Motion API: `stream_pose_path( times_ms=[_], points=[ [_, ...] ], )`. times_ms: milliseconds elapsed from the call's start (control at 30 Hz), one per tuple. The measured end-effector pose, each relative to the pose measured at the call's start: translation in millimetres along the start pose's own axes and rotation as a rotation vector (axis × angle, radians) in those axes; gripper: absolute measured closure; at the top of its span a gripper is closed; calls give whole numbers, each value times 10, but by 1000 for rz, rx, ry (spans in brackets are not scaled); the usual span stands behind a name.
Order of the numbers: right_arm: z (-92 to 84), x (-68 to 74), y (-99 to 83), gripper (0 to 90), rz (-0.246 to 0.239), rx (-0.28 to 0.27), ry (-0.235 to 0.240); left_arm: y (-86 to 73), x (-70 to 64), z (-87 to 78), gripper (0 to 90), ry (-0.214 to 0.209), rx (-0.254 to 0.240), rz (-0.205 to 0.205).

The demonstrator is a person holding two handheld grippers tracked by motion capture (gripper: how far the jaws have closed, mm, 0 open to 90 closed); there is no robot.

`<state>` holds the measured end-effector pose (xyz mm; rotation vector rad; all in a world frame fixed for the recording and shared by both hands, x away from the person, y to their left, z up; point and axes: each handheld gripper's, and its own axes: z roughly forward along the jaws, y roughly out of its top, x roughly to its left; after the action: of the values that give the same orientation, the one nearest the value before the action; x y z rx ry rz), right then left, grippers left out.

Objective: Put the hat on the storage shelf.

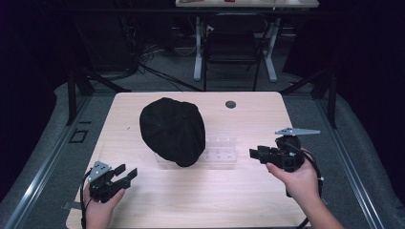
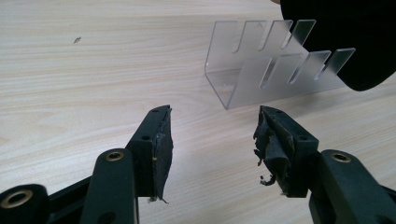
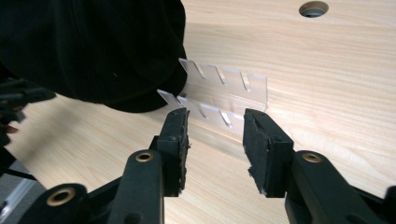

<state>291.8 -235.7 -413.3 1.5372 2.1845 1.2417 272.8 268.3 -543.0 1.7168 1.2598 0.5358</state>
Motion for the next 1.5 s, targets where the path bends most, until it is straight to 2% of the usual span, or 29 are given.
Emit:
stream_pose_path(
  times_ms=[200, 500, 733, 800, 933, 1133, 1233, 1500],
  points=[
    [92, -41, -242, 605, -41, 18, -59, -20, -26, 44, 459, -10, 18, 6],
    [199, -149, -554, 591, -35, -4, -117, -45, -84, 85, 458, -28, 43, 21],
    [306, -266, -753, 589, -20, -5, -153, -65, -105, 107, 457, -33, 40, 28],
    [335, -296, -795, 587, -7, 1, -144, -68, -111, 109, 457, -34, 49, 31],
    [380, -332, -889, 574, -2, 8, -162, -73, -119, 114, 456, -37, 46, 33],
    [456, -398, -1055, 553, 28, -34, -173, -89, -128, 129, 455, -41, 56, 34],
    [495, -428, -1131, 521, 15, -60, -205, -91, -140, 136, 449, -42, 57, 35],
    [529, -469, -1228, 464, -20, -109, -224, -91, -158, 148, 435, -40, 55, 48]
  ],
)
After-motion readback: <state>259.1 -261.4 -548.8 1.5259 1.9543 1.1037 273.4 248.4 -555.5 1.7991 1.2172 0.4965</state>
